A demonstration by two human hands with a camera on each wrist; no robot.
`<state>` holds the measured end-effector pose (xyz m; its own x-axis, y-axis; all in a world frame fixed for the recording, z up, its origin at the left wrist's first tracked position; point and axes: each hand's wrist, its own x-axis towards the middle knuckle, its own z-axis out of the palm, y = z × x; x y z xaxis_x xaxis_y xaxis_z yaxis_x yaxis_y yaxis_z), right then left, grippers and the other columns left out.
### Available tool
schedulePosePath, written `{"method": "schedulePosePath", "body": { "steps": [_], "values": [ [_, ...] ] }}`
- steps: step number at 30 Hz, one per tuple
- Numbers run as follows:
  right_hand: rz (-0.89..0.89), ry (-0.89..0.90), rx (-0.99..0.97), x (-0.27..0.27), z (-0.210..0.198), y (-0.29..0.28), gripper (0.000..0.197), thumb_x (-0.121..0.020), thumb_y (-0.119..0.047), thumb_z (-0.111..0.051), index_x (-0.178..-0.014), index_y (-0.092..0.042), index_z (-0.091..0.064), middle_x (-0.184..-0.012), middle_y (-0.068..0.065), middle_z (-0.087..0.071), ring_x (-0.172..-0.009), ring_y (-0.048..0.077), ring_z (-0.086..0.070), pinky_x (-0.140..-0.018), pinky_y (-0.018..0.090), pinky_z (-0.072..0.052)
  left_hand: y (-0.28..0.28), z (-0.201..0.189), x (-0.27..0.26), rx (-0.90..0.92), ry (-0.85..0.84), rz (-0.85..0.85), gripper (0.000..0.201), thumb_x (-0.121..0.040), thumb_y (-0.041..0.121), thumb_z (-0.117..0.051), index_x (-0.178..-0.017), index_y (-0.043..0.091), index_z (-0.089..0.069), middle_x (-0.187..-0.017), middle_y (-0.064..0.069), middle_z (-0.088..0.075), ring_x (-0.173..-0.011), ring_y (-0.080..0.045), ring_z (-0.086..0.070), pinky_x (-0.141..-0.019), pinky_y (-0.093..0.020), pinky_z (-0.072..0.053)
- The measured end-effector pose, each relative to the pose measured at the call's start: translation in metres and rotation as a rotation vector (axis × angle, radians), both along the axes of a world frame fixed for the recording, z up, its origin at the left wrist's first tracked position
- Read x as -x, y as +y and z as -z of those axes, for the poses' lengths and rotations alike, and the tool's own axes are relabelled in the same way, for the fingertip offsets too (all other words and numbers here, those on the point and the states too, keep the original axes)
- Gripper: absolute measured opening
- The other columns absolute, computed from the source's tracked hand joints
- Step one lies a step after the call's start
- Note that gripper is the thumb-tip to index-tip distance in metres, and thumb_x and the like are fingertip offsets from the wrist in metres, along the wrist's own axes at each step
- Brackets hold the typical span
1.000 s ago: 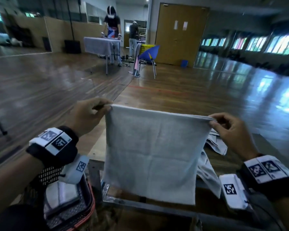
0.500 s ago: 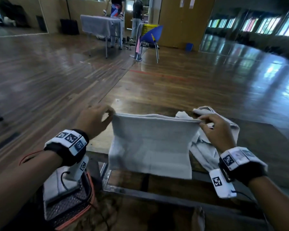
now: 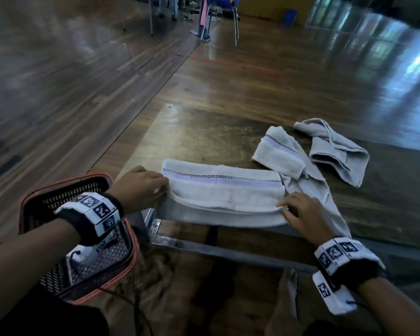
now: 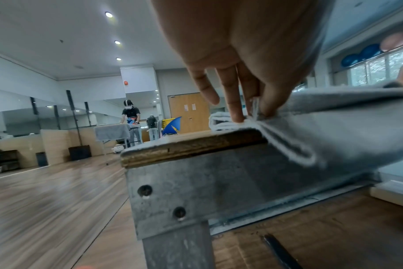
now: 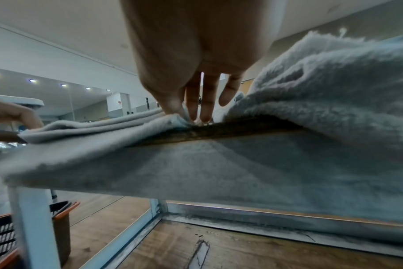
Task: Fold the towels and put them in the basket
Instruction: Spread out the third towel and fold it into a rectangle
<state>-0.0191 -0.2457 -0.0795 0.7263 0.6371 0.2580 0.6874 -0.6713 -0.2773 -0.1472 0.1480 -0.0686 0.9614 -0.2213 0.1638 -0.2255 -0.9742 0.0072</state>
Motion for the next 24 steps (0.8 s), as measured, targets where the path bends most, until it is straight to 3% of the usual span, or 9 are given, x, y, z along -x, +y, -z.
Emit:
{"method": "schedulePosePath", "body": {
  "steps": [4,6,9,12,17,19,21,24],
  "values": [
    [0.083,-0.036,-0.002,-0.019,-0.001,0.019,0.010,-0.076,-0.008,-0.071,-0.086,-0.011,-0.072,-0.090,0.007,-0.070,-0.087,0.028,-0.065,-0.072,0.044,-0.051,0.007,0.000,-0.027,-0.028,0.061,-0.166,0.015,-0.086,0.019,-0.054,-0.101,0.019,-0.058,-0.106,0.001,-0.068,-0.092,-0.020,-0.064,-0.090,-0.034,-0.038],
    [0.110,-0.050,-0.003,-0.029,-0.005,0.028,0.010,-0.077,-0.009,-0.070,-0.087,-0.010,-0.073,-0.091,0.009,-0.071,-0.086,0.029,-0.066,-0.073,0.044,-0.051,0.009,-0.002,-0.036,0.018,0.047,-0.212,0.015,-0.087,0.019,-0.053,-0.100,0.019,-0.059,-0.106,0.000,-0.069,-0.091,-0.022,-0.064,-0.089,-0.032,-0.036],
    [0.130,-0.204,-0.146,-0.041,-0.018,0.028,0.013,-0.073,-0.004,-0.071,-0.085,-0.007,-0.071,-0.084,0.010,-0.071,-0.077,0.030,-0.066,-0.067,0.043,-0.053,0.015,-0.014,-0.041,0.150,-0.180,-0.214,0.004,-0.084,0.018,-0.060,-0.087,0.020,-0.060,-0.089,-0.002,-0.071,-0.079,-0.024,-0.065,-0.080,-0.032,-0.038],
    [0.115,-0.344,-0.259,-0.041,-0.027,0.019,0.012,-0.074,-0.006,-0.068,-0.086,-0.009,-0.068,-0.084,0.006,-0.069,-0.079,0.021,-0.062,-0.068,0.038,-0.049,0.021,-0.023,-0.033,0.189,-0.341,-0.174,0.008,-0.079,0.017,-0.063,-0.084,0.021,-0.058,-0.088,0.003,-0.068,-0.081,-0.022,-0.063,-0.079,-0.034,-0.037],
    [0.009,-0.078,0.040,-0.016,-0.007,0.015,0.014,-0.074,-0.004,-0.072,-0.087,-0.008,-0.071,-0.088,0.009,-0.072,-0.087,0.031,-0.066,-0.076,0.049,-0.050,0.017,-0.006,-0.015,0.138,0.016,-0.139,0.006,-0.079,0.021,-0.066,-0.085,0.022,-0.064,-0.095,0.005,-0.066,-0.088,-0.021,-0.060,-0.089,-0.034,-0.035],
    [0.017,-0.103,0.020,-0.018,-0.009,0.012,0.016,-0.074,-0.004,-0.073,-0.089,-0.008,-0.071,-0.088,0.008,-0.071,-0.086,0.031,-0.066,-0.076,0.050,-0.050,0.018,-0.007,-0.014,0.200,-0.012,-0.160,0.005,-0.080,0.023,-0.067,-0.085,0.022,-0.065,-0.095,0.006,-0.066,-0.089,-0.019,-0.061,-0.091,-0.035,-0.035],
    [0.013,-0.168,-0.033,-0.019,-0.012,0.007,0.017,-0.072,-0.003,-0.074,-0.088,-0.008,-0.071,-0.087,0.009,-0.070,-0.084,0.032,-0.066,-0.073,0.050,-0.050,0.020,-0.011,-0.014,0.248,-0.087,-0.153,0.006,-0.079,0.022,-0.070,-0.083,0.021,-0.065,-0.091,0.007,-0.066,-0.086,-0.020,-0.062,-0.085,-0.034,-0.037],
    [-0.016,-0.197,0.019,-0.014,-0.009,0.006,0.019,-0.070,-0.002,-0.075,-0.088,-0.009,-0.071,-0.087,0.008,-0.069,-0.083,0.032,-0.065,-0.071,0.047,-0.050,0.019,-0.008,-0.012,0.192,-0.067,-0.099,0.006,-0.080,0.020,-0.069,-0.086,0.019,-0.068,-0.093,0.005,-0.068,-0.087,-0.020,-0.062,-0.088,-0.032,-0.034]
  ]
}}
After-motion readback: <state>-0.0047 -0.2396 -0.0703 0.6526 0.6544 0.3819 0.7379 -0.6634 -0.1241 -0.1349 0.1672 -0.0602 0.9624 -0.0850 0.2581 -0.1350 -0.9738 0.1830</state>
